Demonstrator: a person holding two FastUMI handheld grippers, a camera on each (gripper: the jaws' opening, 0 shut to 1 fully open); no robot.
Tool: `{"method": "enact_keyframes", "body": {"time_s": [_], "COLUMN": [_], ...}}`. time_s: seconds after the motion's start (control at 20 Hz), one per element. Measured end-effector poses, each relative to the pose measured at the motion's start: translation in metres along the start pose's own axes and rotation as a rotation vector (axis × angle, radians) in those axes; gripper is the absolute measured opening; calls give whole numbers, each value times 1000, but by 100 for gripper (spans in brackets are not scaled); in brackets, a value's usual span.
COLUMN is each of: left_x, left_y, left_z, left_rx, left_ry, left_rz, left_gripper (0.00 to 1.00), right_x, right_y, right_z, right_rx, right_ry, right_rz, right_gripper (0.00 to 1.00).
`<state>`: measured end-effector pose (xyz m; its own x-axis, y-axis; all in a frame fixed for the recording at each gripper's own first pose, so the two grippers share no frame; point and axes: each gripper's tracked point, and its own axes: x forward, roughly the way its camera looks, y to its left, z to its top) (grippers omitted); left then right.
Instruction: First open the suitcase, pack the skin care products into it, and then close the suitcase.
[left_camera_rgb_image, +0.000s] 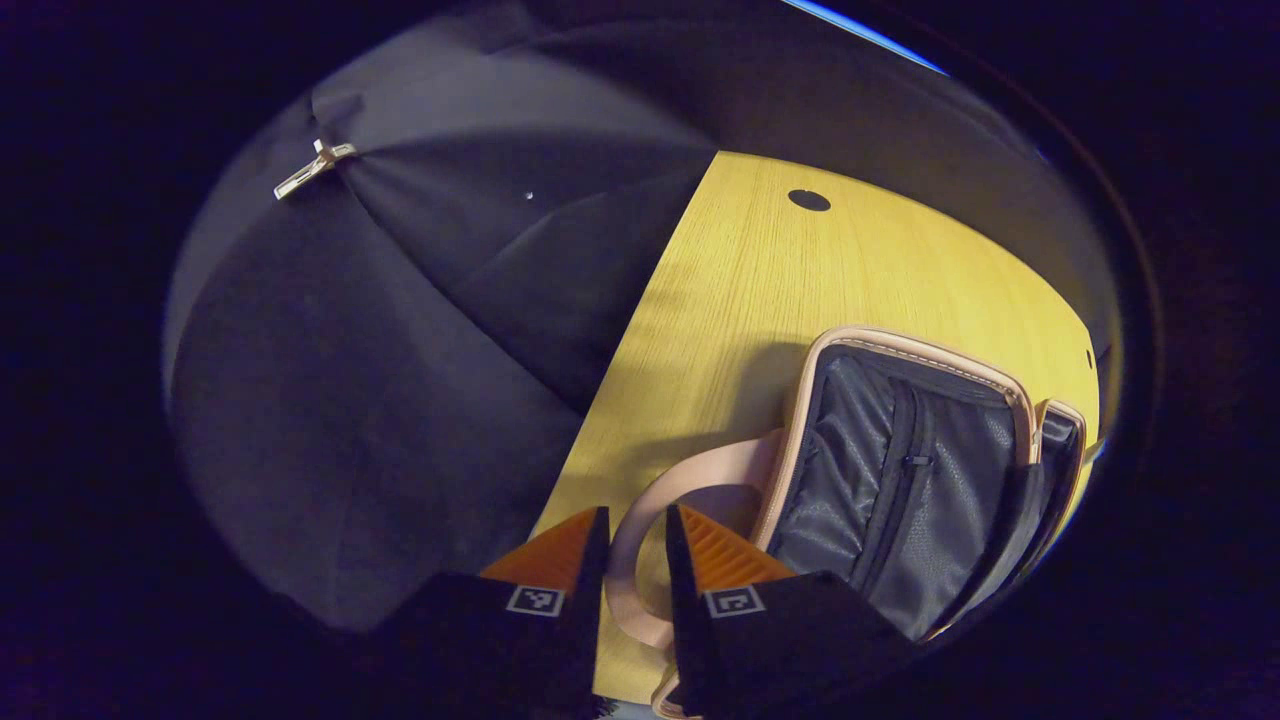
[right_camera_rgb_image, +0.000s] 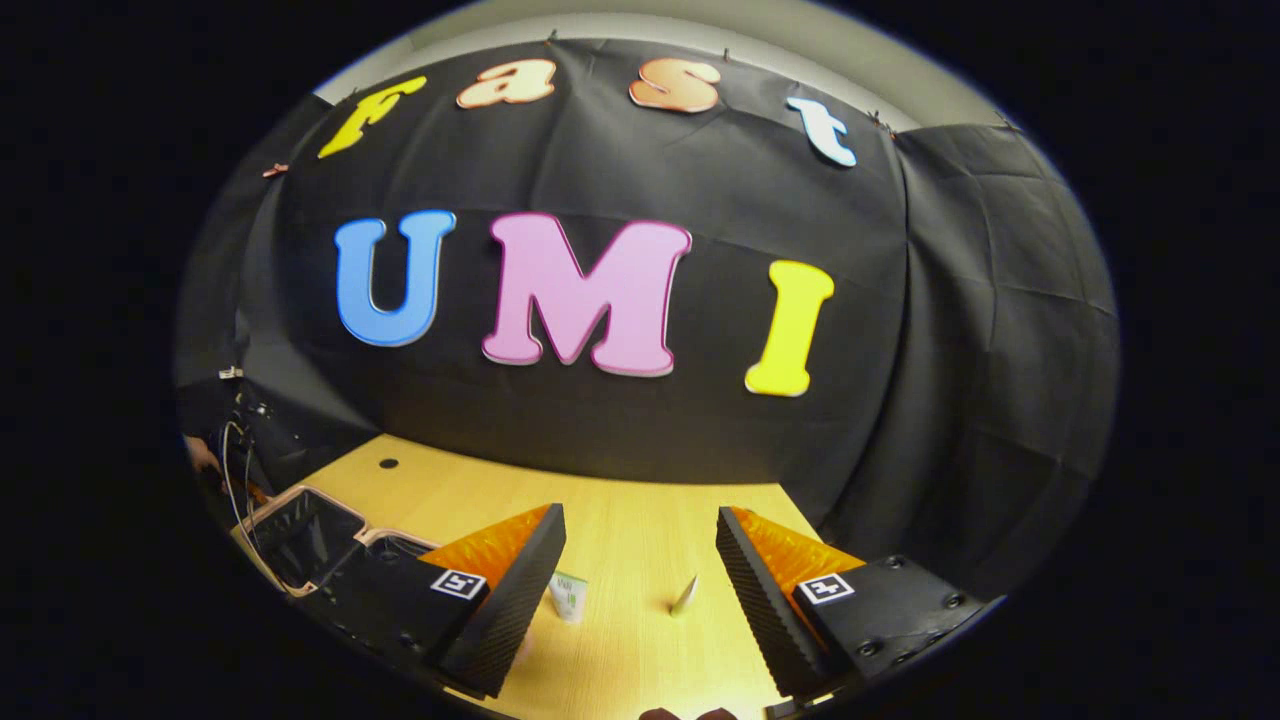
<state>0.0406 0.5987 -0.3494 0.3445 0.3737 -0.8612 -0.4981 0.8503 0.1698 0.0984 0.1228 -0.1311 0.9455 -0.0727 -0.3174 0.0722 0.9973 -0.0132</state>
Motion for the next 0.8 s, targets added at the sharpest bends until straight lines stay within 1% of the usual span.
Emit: {"method": "enact_keyframes", "body": {"time_s": [0.05,0.1,0.15,0.2,0.3,0.45,0.5,0.6,0.7,0.75,0.8], "left_x": [-5,-13,-26,-43,-89,-148,-170,-214,-256,-267,-271], "left_y": [-1,-3,-15,-25,-57,-118,-139,-195,-257,-291,-323], "left_z": [8,17,27,38,55,69,68,64,44,30,22], "left_rx": [-2,-25,-44,-61,-66,-24,-13,-24,-40,-25,-6], "left_ry": [-59,-144,-221,-305,-446,-604,-652,-707,-705,-684,-670], "left_rz": [10,29,4,-15,-80,-179,-218,-339,-438,-485,-512], "left_gripper": [52,60,67,70,77,88,89,89,90,90,90], "right_x": [5,7,9,11,13,15,17,22,30,33,36], "right_y": [-1,-4,-8,-12,-17,-22,-24,-28,-25,-25,-25], "right_z": [-8,-12,-15,-20,-24,-23,-23,-23,-24,-28,-28], "right_rx": [14,21,18,13,16,11,3,-10,-3,3,8], "right_ry": [12,17,23,31,37,24,16,0,-16,-18,-26], "right_rz": [-16,-37,-55,-73,-93,-95,-91,-74,-28,-6,13], "right_gripper": [96,97,97,97,96,96,96,96,96,97,96]}}
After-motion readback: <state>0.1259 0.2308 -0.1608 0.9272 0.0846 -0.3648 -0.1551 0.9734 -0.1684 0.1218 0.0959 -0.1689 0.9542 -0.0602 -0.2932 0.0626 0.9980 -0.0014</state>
